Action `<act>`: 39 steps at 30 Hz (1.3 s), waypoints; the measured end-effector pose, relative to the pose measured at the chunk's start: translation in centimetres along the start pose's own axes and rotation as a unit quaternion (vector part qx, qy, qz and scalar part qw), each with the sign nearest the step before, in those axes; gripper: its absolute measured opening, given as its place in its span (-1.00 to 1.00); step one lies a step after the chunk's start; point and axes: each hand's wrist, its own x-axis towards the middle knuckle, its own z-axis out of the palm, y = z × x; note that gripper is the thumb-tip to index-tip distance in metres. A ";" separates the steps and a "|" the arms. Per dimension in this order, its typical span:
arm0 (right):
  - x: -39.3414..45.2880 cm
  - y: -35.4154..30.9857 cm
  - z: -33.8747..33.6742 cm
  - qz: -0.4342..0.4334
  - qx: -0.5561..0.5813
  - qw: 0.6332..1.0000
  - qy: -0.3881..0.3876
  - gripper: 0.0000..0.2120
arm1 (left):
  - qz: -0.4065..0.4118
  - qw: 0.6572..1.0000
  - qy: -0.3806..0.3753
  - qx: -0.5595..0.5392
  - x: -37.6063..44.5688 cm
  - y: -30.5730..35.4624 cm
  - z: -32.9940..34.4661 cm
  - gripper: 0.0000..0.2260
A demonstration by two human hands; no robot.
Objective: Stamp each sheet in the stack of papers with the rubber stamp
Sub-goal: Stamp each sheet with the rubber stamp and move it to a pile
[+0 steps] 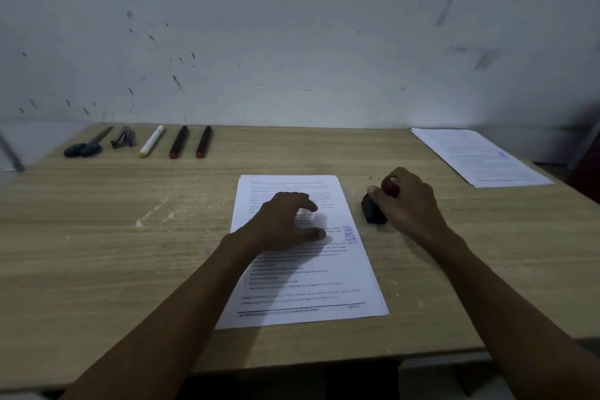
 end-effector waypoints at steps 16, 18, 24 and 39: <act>2.1 0.4 1.3 0.009 -0.064 0.998 -0.025 -0.77 | 0.006 0.998 0.050 -0.036 1.1 -0.6 -0.1 -0.63; 2.2 0.2 1.5 0.010 -0.068 0.997 -0.023 -0.76 | 0.006 0.998 0.056 -0.034 1.0 -0.9 -0.2 -0.64; 2.1 0.3 2.1 0.009 -0.030 0.999 -0.026 -0.72 | 0.010 0.996 0.072 -0.043 0.8 -1.8 -0.5 -0.66; -5.0 -0.1 1.4 0.042 -0.079 0.995 -0.036 -0.73 | -0.041 0.990 0.132 -0.015 -2.2 -3.7 -1.3 -0.51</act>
